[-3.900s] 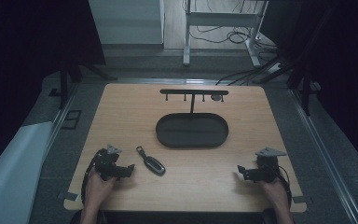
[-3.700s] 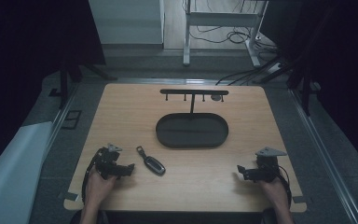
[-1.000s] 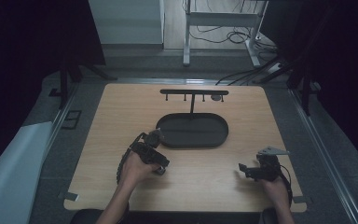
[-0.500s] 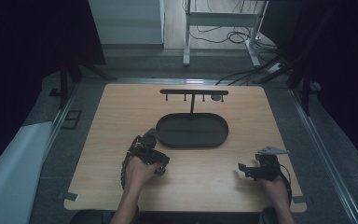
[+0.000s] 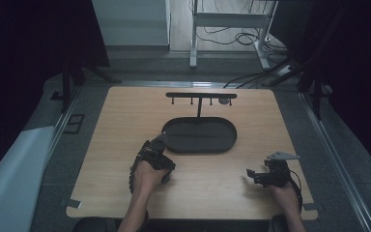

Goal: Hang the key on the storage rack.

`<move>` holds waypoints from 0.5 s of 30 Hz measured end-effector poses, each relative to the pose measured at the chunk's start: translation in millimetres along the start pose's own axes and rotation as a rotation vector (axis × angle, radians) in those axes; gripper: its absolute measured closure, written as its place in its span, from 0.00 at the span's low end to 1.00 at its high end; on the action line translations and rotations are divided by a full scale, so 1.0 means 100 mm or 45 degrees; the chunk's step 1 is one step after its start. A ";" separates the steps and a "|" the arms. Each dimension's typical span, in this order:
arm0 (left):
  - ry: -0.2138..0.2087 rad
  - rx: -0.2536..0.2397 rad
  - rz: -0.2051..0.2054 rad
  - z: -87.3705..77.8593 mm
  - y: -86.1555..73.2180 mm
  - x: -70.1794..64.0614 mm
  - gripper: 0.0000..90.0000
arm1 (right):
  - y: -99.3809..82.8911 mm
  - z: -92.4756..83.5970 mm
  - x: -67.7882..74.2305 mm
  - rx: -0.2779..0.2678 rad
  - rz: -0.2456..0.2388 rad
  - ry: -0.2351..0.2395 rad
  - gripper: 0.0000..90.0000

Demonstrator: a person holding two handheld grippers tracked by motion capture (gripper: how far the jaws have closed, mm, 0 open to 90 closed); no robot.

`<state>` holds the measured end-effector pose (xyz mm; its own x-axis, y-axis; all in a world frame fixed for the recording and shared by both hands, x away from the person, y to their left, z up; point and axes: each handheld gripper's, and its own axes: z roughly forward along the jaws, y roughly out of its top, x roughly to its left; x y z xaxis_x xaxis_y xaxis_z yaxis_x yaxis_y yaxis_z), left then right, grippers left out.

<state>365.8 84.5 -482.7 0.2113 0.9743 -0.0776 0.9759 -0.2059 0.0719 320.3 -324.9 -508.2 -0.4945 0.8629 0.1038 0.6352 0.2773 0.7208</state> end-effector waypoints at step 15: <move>0.037 0.031 0.113 -0.05 0.01 0.03 0.60 | 0.00 0.01 0.00 0.007 -0.004 0.002 0.10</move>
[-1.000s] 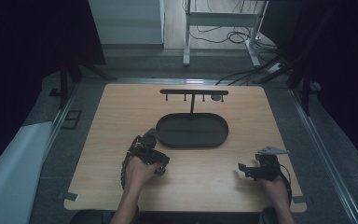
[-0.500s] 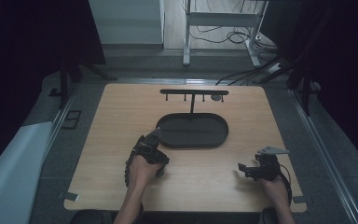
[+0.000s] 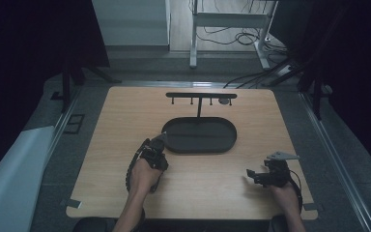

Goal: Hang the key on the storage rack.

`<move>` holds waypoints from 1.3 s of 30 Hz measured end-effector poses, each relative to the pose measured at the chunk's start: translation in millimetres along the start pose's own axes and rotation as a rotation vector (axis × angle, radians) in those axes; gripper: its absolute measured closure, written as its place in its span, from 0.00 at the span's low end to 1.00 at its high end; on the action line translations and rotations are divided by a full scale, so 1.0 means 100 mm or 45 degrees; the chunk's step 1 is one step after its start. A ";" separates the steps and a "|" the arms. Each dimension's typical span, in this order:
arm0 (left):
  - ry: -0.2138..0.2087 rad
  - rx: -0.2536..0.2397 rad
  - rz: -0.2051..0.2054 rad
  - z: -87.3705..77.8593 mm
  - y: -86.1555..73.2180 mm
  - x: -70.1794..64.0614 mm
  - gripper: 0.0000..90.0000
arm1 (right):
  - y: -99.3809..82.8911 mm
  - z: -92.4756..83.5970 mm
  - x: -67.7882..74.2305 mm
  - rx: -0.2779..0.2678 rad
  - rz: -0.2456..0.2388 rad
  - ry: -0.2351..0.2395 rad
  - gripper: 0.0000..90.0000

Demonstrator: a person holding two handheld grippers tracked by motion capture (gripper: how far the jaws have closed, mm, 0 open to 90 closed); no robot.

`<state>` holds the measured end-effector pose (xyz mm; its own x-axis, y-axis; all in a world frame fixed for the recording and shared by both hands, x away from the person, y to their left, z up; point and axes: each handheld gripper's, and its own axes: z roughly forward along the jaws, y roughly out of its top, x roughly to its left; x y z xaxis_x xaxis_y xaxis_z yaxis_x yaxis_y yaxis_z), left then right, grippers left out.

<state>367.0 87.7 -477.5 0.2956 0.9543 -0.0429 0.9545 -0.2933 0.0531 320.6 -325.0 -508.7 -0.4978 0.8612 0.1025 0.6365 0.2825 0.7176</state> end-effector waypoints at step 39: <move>-0.015 0.078 0.242 -0.07 -0.35 0.03 0.55 | 0.00 0.01 -0.01 0.015 0.007 0.013 0.11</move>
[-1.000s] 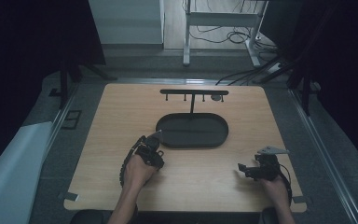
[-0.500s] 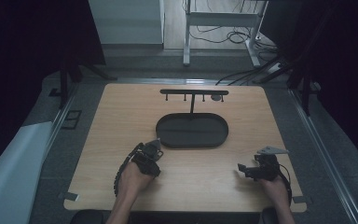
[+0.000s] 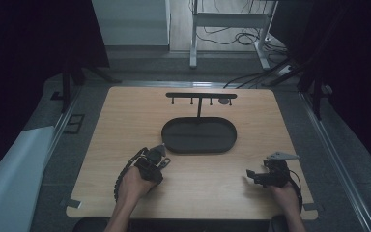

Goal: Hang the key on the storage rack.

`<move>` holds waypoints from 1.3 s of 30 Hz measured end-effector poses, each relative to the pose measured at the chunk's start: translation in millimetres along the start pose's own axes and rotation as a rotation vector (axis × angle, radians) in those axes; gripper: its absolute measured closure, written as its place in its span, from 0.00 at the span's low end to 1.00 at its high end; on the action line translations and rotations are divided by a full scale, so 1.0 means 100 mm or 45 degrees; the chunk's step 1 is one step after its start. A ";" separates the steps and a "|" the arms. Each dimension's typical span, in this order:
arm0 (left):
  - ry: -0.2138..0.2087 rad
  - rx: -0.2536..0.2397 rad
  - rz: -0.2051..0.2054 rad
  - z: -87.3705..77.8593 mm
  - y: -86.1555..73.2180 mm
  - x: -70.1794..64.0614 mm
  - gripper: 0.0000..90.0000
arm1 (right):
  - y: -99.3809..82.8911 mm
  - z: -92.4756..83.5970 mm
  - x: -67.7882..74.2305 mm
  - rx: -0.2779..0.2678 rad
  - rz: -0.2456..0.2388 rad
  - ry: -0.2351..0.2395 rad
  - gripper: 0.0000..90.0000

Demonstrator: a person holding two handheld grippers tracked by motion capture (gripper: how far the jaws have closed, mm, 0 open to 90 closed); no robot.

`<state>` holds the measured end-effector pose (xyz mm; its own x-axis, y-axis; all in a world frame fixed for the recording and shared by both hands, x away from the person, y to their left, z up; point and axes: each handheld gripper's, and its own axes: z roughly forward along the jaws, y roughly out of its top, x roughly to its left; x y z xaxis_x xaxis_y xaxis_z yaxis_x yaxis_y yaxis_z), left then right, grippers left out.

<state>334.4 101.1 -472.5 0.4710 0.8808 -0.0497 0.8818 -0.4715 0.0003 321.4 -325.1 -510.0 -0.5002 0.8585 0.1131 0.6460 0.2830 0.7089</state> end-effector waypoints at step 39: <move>-0.038 -0.084 0.110 -1.41 0.53 0.19 0.55 | -0.01 0.00 -0.03 0.005 0.017 0.001 0.11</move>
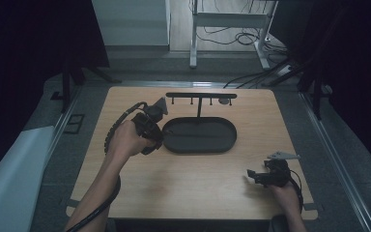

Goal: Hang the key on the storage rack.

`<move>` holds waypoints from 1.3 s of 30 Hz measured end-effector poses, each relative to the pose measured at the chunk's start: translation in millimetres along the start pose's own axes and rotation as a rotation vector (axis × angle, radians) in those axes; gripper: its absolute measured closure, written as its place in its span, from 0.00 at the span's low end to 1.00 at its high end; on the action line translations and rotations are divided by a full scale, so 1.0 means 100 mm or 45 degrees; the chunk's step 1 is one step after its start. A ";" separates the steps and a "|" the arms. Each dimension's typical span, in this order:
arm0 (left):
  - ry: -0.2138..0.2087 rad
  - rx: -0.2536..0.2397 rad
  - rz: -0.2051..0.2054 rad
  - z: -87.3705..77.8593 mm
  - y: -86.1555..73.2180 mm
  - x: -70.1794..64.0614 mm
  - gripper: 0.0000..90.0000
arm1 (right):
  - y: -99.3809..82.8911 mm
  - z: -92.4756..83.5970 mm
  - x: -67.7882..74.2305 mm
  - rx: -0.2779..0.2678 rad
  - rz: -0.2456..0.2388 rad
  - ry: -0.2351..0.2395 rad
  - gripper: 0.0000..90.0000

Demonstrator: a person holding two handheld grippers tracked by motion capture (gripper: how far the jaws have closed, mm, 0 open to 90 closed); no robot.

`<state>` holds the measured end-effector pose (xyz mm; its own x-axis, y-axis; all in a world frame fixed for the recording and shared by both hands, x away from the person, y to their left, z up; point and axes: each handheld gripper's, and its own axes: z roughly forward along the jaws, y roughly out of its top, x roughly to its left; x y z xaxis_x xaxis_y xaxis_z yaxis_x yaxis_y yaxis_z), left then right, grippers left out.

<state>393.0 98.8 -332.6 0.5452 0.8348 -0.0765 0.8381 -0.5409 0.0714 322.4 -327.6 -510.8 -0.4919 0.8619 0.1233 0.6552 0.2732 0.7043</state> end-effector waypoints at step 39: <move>0.045 -0.047 -0.083 -0.58 0.57 0.15 0.55 | 0.00 0.00 -0.02 0.002 0.007 0.008 0.11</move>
<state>447.6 86.8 -271.8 0.4878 0.8717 -0.0472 0.8703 -0.4814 0.1037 323.0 -329.1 -511.2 -0.4918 0.8607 0.1314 0.6590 0.2694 0.7023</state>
